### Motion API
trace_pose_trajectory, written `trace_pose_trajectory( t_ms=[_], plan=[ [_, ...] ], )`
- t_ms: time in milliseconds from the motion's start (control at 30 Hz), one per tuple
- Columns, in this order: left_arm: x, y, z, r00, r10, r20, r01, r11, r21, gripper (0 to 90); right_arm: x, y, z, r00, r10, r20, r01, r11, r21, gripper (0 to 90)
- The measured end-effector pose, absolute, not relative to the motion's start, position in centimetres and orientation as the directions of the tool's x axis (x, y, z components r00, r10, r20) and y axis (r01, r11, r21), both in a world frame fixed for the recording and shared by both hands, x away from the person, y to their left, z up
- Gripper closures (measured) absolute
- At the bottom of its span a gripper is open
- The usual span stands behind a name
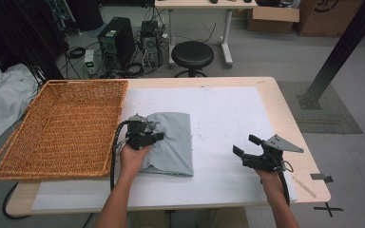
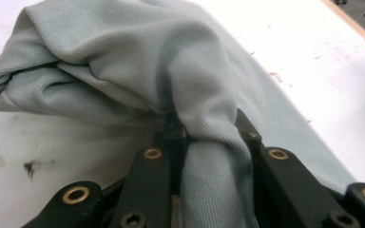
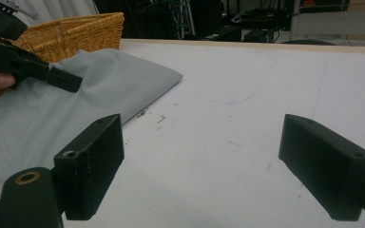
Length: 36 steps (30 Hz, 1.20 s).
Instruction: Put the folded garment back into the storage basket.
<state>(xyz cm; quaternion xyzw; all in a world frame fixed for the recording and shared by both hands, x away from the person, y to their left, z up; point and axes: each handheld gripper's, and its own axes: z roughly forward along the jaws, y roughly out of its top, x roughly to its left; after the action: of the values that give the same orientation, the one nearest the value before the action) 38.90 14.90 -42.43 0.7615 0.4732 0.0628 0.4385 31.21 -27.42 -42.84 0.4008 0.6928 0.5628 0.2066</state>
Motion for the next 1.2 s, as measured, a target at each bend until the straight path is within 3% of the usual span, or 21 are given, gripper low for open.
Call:
trace_pose_trajectory(
  t_ms=[333,1200],
  plan=[
    [39.3,15.2,-40.7,0.611,0.699,-0.371,0.64,-0.159,0.752,74.5,30.9,-27.7,-43.1,-0.591,0.787,0.174,0.323,0.034,0.946,14.7],
    [39.2,17.5,-32.9,0.703,0.637,-0.317,0.54,-0.187,0.821,74.4,30.9,-28.0,-42.8,-0.584,0.792,0.178,0.323,0.025,0.946,14.6]
  ],
)
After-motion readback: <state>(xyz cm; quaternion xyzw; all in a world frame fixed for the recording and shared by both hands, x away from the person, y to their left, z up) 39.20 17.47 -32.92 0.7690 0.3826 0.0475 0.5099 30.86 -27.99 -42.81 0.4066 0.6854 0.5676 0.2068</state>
